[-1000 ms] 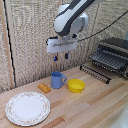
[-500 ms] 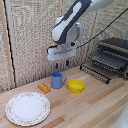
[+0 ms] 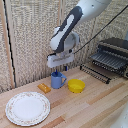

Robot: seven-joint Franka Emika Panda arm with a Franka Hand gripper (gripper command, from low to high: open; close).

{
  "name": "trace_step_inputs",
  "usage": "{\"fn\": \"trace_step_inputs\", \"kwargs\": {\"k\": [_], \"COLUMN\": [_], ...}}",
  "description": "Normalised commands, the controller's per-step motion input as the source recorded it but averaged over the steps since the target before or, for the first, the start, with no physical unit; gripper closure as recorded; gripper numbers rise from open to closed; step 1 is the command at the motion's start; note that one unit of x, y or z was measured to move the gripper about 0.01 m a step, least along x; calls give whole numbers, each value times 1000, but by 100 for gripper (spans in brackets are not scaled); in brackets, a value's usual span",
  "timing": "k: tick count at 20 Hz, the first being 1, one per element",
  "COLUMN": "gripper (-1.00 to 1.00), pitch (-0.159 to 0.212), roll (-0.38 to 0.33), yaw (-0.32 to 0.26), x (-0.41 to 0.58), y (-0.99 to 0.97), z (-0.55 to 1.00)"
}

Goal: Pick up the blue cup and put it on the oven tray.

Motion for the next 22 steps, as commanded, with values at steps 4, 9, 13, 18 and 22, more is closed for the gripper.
{"fn": "trace_step_inputs", "kwargs": {"k": [4, 9, 13, 18, 22], "gripper": [100, 100, 100, 100, 100], "pitch": [9, 3, -74, -118, -43], "roll": [-75, -7, 0, 0, 0], "yaw": [77, 59, 87, 95, 36], "x": [0, 0, 36, 2, -55], "y": [135, 39, 129, 72, 6], "z": [-153, -69, -5, 0, 0]}}
